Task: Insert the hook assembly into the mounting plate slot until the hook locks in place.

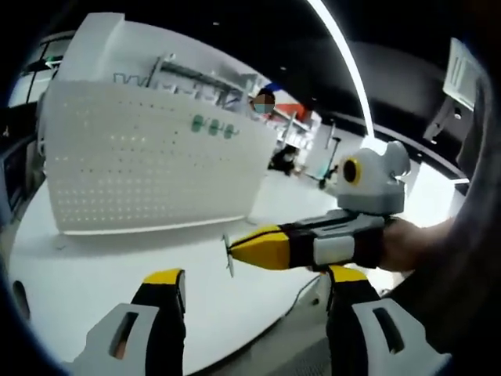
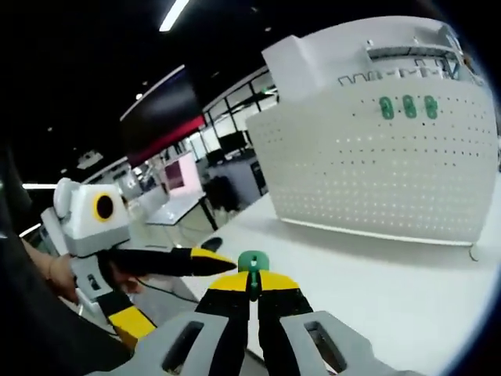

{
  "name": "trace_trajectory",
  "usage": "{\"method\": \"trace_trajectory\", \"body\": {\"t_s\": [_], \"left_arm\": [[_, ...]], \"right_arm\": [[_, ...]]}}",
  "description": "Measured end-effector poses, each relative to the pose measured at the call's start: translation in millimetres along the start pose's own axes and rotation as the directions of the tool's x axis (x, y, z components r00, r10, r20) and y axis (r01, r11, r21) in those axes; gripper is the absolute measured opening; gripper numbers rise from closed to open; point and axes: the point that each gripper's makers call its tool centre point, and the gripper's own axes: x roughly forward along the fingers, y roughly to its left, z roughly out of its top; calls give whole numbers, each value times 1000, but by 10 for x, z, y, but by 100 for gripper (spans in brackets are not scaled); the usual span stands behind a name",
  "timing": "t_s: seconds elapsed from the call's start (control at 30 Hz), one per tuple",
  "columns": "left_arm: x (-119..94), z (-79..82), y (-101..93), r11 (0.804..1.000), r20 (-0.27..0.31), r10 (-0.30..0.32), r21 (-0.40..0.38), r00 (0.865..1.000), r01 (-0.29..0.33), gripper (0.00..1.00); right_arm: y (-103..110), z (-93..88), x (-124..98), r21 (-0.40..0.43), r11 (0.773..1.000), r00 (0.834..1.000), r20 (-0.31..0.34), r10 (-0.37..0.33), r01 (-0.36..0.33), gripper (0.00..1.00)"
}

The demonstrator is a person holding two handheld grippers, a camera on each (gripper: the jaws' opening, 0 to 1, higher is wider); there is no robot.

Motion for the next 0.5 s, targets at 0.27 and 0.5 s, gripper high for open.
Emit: {"method": "trace_trajectory", "body": {"t_s": [0.27,0.5], "left_arm": [[-41,28,-56,1000,-2,-24,3,1000,24,82],[-57,79,-53,1000,7,-24,2,1000,23,85]], "right_arm": [[-13,-1,-8,-25,1000,1000,-4,-6,6,0],[-39,-20,-2,-47,999,1000,-15,-14,14,0]]}}
